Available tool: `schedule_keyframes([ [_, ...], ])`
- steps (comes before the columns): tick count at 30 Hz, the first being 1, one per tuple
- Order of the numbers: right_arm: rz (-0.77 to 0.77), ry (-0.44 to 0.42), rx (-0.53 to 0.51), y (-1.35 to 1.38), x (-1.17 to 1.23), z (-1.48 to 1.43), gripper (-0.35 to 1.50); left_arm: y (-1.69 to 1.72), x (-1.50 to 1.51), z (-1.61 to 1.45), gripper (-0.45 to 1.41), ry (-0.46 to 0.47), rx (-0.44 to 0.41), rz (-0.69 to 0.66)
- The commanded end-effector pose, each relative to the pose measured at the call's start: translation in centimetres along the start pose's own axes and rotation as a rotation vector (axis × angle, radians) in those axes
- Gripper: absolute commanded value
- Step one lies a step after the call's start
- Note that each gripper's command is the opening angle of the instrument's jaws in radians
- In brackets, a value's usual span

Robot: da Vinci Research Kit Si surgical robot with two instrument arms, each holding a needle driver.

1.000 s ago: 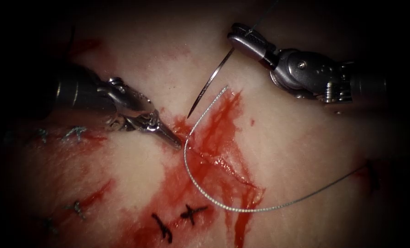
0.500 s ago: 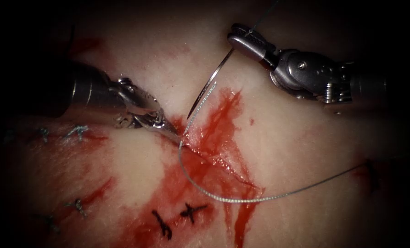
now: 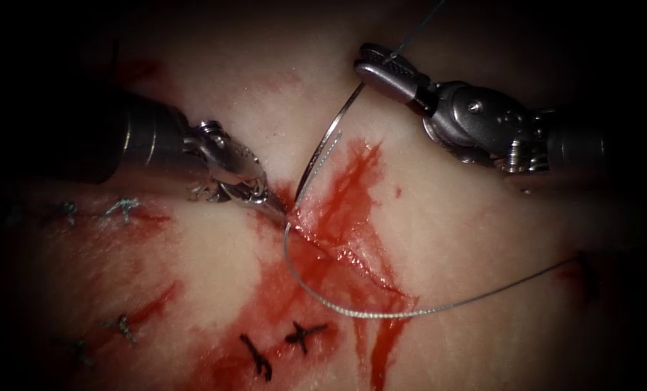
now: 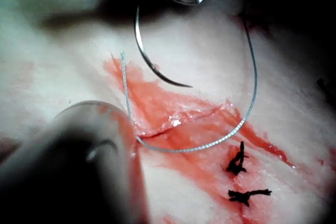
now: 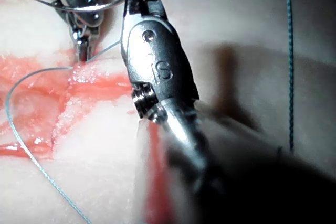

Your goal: Wound Closure

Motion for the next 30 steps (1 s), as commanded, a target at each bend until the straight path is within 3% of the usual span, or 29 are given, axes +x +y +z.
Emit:
schedule_keyframes([
  [1,-0.005,0.002,0.006,-0.01,-0.05,0.08,-0.35,-0.01,0.03,0.11,-0.45,-0.011,0.02,0.017],
  [12,0.01,0.003,0.048,-0.06,-0.05,0.11,-0.35,0.0,0.25,0.22,-0.45,-0.195,0.129,0.08],
  [19,0.011,0.002,0.055,-0.07,-0.08,0.1,-0.35,-0.01,0.26,0.1,-0.45,-0.309,0.051,0.018],
  [27,0.012,0.002,0.068,-0.06,-0.1,0.1,-0.35,-0.05,0.13,-0.14,-0.45,-0.321,-0.023,-0.135],
  [30,0.014,0.002,0.088,-0.05,-0.1,0.1,-0.35,-0.07,0.03,-0.15,-0.45,-0.288,-0.11,-0.196],
])
